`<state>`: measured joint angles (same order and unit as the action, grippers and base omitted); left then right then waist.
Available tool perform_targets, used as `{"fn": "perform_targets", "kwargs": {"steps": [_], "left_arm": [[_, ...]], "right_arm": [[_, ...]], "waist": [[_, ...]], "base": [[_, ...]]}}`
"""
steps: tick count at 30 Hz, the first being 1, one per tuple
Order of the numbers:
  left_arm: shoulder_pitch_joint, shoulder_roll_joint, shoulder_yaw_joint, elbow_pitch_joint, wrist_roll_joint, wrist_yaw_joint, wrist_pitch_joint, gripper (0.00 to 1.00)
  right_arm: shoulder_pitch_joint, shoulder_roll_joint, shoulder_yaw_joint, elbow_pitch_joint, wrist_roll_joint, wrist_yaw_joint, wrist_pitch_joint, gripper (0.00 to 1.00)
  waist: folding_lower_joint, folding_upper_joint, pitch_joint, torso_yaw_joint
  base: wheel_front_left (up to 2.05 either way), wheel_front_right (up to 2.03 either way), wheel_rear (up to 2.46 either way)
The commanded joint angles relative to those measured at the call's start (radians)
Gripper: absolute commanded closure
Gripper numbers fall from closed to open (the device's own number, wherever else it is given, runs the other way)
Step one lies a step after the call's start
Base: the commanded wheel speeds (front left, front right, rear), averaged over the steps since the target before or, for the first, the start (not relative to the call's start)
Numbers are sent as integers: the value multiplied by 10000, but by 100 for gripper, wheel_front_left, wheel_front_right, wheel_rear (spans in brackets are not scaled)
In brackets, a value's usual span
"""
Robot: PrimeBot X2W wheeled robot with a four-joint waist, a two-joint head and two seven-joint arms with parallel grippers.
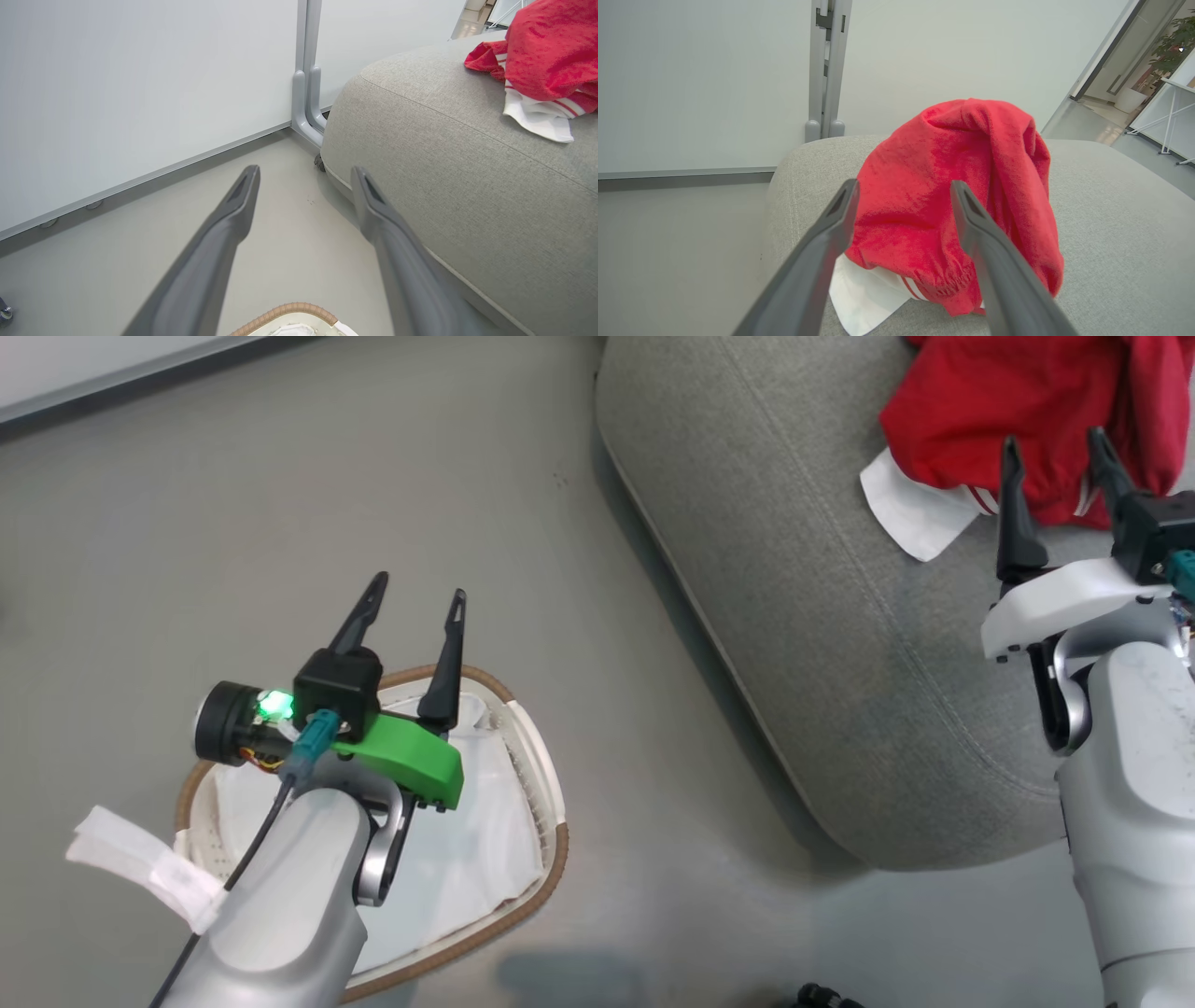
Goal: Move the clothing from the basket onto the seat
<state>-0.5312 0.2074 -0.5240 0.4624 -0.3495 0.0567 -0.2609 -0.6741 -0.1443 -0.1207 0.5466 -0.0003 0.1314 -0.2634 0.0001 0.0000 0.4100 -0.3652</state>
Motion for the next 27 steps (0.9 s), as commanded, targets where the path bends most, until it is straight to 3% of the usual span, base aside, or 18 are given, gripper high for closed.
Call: {"fn": "perform_targets", "kwargs": {"steps": [1,8,27], "left_arm": [[183,42,168,-104,118,99,-46,0],[946,-120,1147,-809,533,252,-43,0],[2769,-1045,3549,-1245,1863,-5,-45,0]], "right_arm": [[222,-25,70,-49,71,-15,-16,0],[466,78,588,-164,275,-15,-16,0],[1686,530,1448,-555,866,-15,-16,0]], "waist": [[-1,0,-300,344],[-1,0,-651,980],[-1,0,-1609,2196]], "base": [[0,0,0],[0,0,0],[0,0,0]]}}
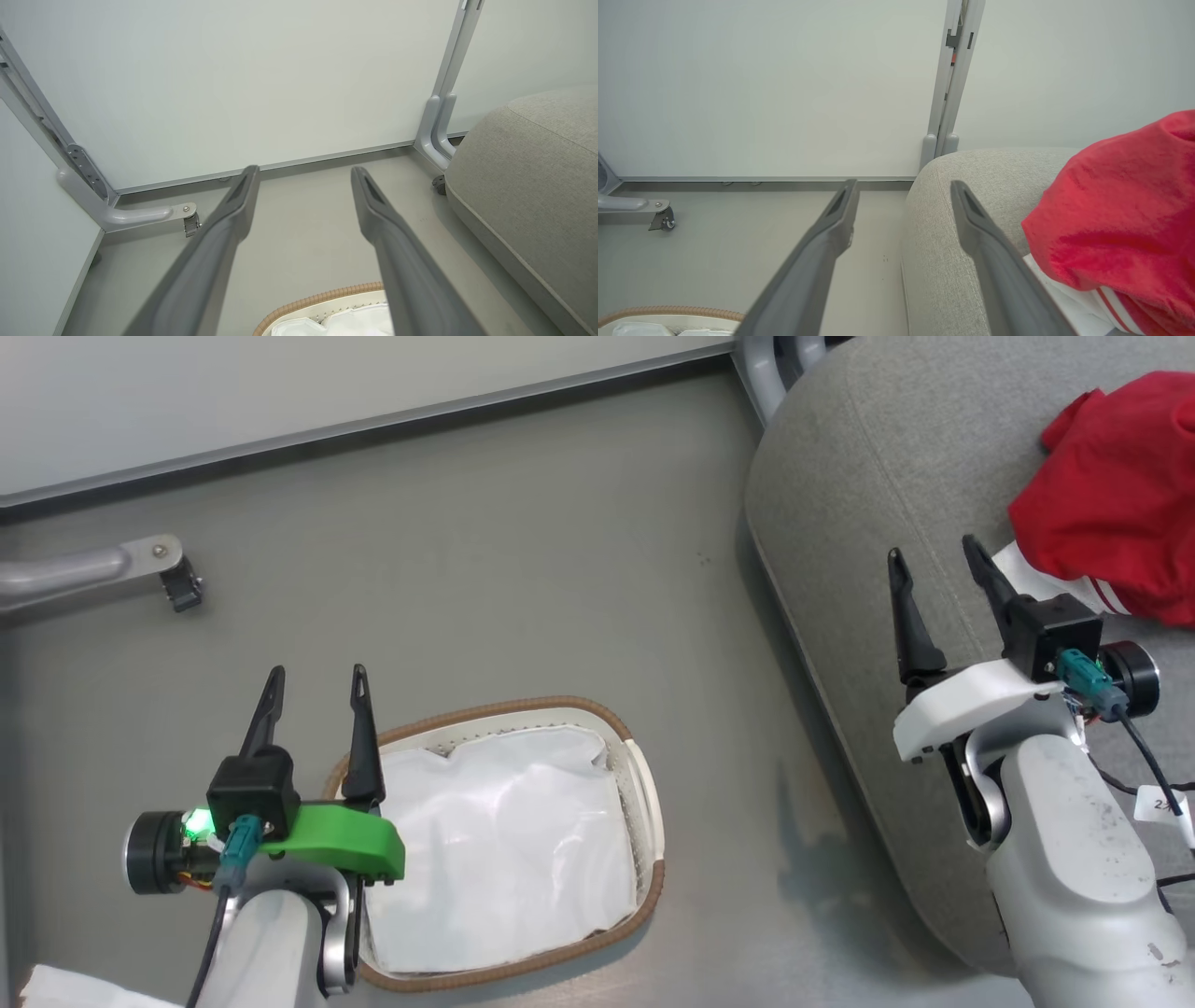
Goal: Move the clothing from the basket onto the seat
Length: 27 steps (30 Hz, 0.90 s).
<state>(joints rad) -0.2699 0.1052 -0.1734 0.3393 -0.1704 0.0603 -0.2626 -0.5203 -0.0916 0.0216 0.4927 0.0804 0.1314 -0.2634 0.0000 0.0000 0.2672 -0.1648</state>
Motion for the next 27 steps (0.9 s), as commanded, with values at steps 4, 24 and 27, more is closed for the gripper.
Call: {"fn": "perform_targets", "kwargs": {"steps": [4,24,27], "left_arm": [[566,-198,393,-99,290,-135,-28,0],[2550,-533,1437,-539,462,-548,-28,0],[2719,-533,1475,-597,186,-586,-28,0]], "right_arm": [[499,3,127,-73,104,-15,-16,0],[2274,305,530,-405,237,-15,-16,0],[2443,325,621,-418,266,-15,-16,0]], "waist": [[0,0,-448,433],[0,0,-1749,879],[0,0,-1912,903]], "base": [[0,0,0],[0,0,0],[0,0,0]]}}
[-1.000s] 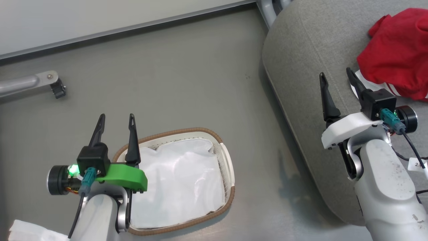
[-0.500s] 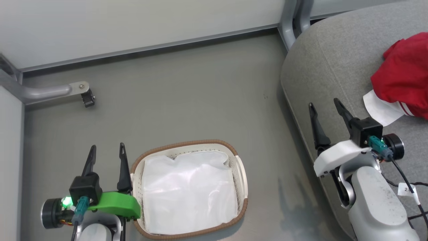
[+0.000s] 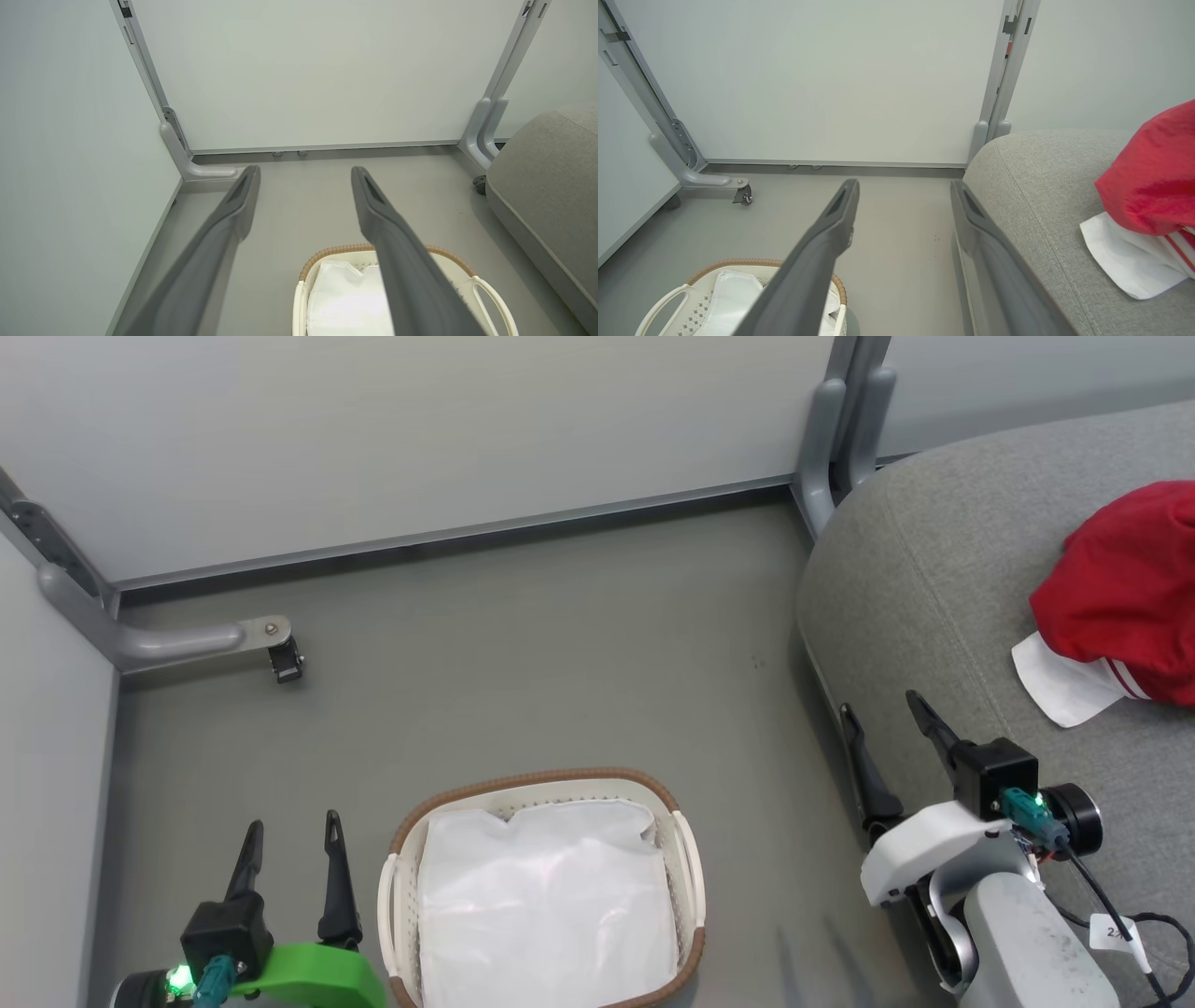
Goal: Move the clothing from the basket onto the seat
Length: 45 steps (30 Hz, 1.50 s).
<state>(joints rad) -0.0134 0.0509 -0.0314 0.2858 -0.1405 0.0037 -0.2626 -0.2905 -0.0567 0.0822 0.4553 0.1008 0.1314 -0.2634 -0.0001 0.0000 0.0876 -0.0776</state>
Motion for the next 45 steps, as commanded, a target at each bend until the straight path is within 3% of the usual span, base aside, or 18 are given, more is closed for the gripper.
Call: {"fn": "perform_targets", "kwargs": {"steps": [1,16,17,22,45], "left_arm": [[204,12,75,-79,-141,-28,-28,0],[899,10,-44,-149,-422,42,-27,0],[928,10,-59,-128,-462,13,-27,100],[737,-55,-25,201,-578,27,111,100],[217,-37,405,6,-4666,-375,1161,100]], "right_arm": [[197,-21,34,-50,67,-15,-16,0],[942,29,287,-103,200,-15,-16,0],[957,29,298,-92,205,-15,-16,100],[972,126,244,203,292,0,56,100],[1227,104,-394,-499,4575,-3,1129,100]], "waist": [[1,0,-155,37],[1,0,-603,131],[1,0,-611,129],[1,0,-616,137],[1,0,-658,254]], "base": [[0,0,0],[0,0,0],[0,0,0],[0,0,0],[0,0,0]]}}
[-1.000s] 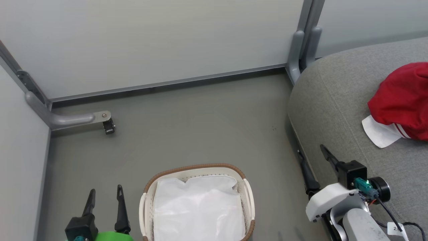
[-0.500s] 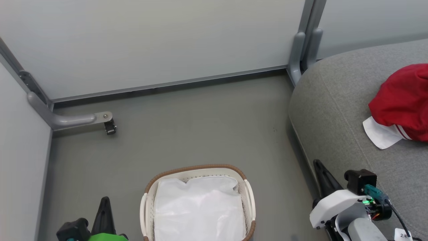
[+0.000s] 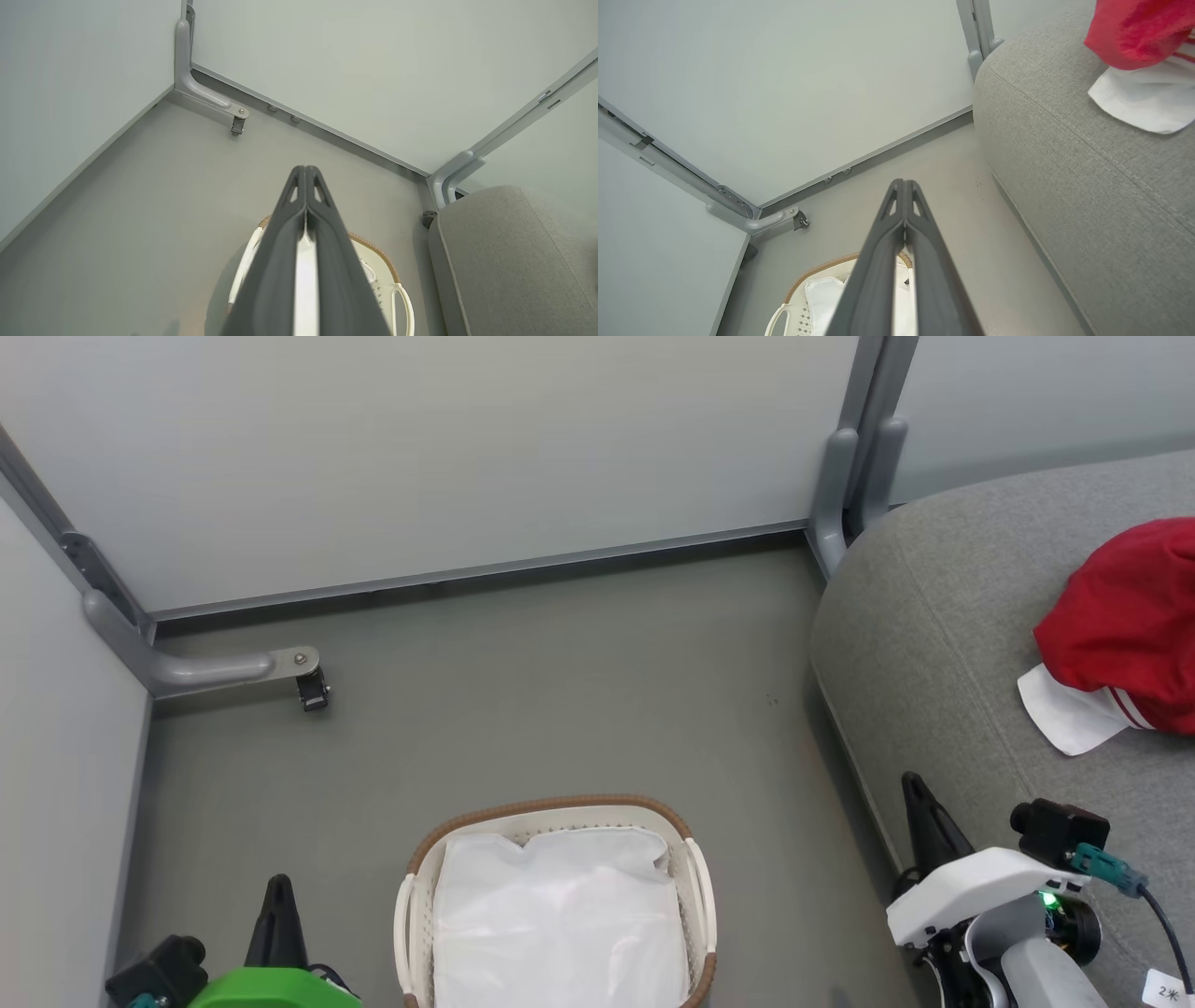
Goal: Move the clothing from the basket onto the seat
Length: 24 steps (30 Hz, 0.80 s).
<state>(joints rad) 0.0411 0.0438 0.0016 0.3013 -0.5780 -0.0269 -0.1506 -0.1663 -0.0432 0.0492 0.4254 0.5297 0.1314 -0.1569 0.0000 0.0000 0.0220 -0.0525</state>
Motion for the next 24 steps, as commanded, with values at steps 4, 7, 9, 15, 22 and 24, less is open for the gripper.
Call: {"fn": "perform_targets", "kwargs": {"steps": [4,7,9,15,22,24], "left_arm": [[-399,37,141,-178,-895,-125,197,100],[-455,40,185,-199,-1307,-171,306,100],[-496,41,212,-213,-1597,-200,379,100],[-591,46,295,-252,-2404,-282,592,100],[-716,51,399,-297,-3316,-375,825,100],[-743,53,426,-307,-3551,-395,891,100]], "right_arm": [[10,-34,-158,-303,919,-3,221,100],[35,-36,-226,-373,1359,-3,334,100],[54,-38,-270,-419,1656,-3,406,100],[110,-43,-396,-556,2507,-4,620,100],[169,-49,-543,-704,3453,-5,861,100],[185,-50,-582,-742,3703,-5,923,100]], "waist": [[0,0,-9,23],[0,0,-14,38],[0,0,-17,48],[0,0,-28,78],[0,0,-41,114],[0,0,-45,124]], "base": [[0,0,0],[0,0,0],[0,0,0],[0,0,0],[0,0,0],[0,0,0]]}}
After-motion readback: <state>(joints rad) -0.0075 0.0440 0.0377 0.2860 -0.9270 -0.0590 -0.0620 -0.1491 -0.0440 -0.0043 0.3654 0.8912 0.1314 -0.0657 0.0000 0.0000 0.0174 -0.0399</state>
